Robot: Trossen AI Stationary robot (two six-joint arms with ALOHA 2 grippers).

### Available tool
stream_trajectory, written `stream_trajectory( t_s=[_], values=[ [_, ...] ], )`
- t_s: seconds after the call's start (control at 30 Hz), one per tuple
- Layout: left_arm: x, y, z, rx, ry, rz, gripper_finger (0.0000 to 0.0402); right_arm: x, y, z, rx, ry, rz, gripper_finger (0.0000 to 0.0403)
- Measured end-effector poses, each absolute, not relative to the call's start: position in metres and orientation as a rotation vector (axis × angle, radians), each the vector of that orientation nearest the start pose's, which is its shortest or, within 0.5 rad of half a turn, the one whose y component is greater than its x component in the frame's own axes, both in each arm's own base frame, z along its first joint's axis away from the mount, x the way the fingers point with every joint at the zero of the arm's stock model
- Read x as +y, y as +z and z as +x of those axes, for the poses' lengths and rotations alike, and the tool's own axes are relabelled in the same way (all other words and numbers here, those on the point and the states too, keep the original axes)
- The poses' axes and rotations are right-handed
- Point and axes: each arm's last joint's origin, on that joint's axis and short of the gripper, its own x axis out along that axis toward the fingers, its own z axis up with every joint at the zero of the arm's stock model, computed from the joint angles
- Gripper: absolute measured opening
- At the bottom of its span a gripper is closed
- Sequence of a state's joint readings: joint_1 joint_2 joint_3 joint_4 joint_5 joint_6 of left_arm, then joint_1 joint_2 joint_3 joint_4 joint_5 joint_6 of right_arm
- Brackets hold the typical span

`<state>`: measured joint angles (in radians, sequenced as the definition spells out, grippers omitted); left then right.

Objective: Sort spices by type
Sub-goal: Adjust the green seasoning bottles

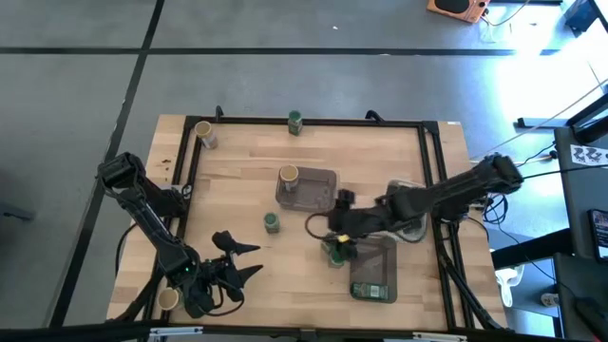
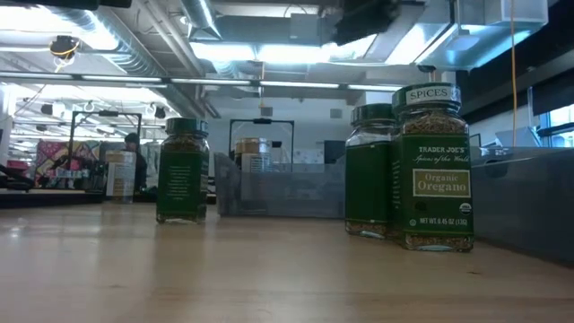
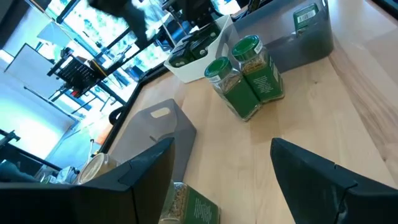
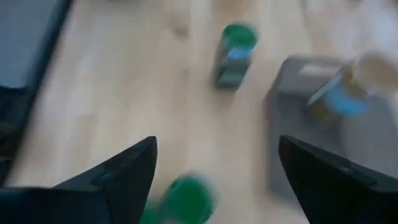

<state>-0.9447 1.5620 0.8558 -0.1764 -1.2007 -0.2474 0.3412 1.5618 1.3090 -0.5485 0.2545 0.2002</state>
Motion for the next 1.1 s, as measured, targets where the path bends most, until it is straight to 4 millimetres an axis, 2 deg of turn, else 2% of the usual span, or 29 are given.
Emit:
stream_trajectory(
  t_s=[0.13,0.27,0.37,0.5,0.77,0.9,1.1],
  values=[
    [-0.221,0.194,0.194,0.385,0.287,0.534,0.0263,0.117,0.309,0.291,0.864,0.084,0.165,0.0333],
    [-0.221,0.194,0.194,0.384,0.289,0.529,0.0263,0.141,0.308,0.272,0.964,0.118,0.298,0.0333],
    [-0.221,0.194,0.194,0.384,0.289,0.527,0.0263,0.159,0.301,0.261,1.037,0.112,0.324,0.0333],
    [-0.221,0.194,0.194,0.384,0.289,0.527,0.0263,0.178,0.284,0.251,1.118,0.038,0.274,0.0333],
    [-0.221,0.194,0.194,0.384,0.290,0.524,0.0263,0.201,0.243,0.250,1.309,-0.053,0.227,0.0333],
    [-0.221,0.194,0.194,0.384,0.290,0.524,0.0263,0.209,0.222,0.253,1.403,-0.054,0.201,0.0333],
    [-0.221,0.194,0.194,0.384,0.290,0.525,0.0263,0.217,0.201,0.259,1.487,-0.021,0.202,0.0333]
  ],
)
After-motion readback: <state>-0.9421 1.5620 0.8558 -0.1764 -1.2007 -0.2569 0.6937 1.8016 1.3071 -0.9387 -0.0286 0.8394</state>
